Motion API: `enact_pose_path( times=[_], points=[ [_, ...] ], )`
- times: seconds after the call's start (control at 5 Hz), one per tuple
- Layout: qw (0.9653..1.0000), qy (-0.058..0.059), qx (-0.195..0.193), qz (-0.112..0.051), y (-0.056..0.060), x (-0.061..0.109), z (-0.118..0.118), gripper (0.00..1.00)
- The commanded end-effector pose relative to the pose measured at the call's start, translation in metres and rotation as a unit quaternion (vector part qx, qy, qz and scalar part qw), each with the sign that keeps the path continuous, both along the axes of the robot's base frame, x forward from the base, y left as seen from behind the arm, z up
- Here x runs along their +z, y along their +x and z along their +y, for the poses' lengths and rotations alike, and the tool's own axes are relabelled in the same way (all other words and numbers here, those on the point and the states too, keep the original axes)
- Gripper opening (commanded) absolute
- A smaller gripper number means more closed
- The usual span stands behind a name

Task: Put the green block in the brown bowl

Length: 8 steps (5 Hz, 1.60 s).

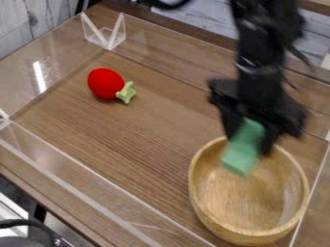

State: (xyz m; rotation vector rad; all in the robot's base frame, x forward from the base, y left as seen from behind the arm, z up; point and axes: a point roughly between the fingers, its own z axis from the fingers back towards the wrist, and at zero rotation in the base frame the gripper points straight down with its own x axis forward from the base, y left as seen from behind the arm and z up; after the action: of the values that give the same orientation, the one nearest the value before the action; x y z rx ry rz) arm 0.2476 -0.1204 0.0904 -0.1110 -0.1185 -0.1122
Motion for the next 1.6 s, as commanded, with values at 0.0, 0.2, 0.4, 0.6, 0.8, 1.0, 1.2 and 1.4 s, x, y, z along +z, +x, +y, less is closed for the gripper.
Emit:
enact_pose_path(
  times=[0.0, 0.2, 0.4, 0.6, 0.8, 1.0, 1.2, 1.4],
  points=[
    [0.9999, -0.013, 0.001, -0.009, -0.009, -0.002, -0.02, 0.0],
    [0.9999, -0.01, -0.002, -0.003, -0.013, -0.008, -0.023, 1.0],
    [1.0, -0.006, -0.001, -0.002, -0.012, -0.007, -0.015, 1.0],
    [1.0, -0.005, 0.0, 0.001, -0.012, -0.005, -0.01, 1.0],
    [1.0, -0.005, -0.001, 0.001, -0.011, -0.002, -0.006, 1.0],
    [1.0, -0.005, 0.0, 0.001, -0.01, 0.0, -0.003, 1.0],
    [1.0, -0.006, 0.001, 0.002, -0.009, 0.001, 0.0, 1.0],
    [1.0, -0.006, 0.0, 0.003, -0.008, 0.002, 0.003, 1.0]
  ],
)
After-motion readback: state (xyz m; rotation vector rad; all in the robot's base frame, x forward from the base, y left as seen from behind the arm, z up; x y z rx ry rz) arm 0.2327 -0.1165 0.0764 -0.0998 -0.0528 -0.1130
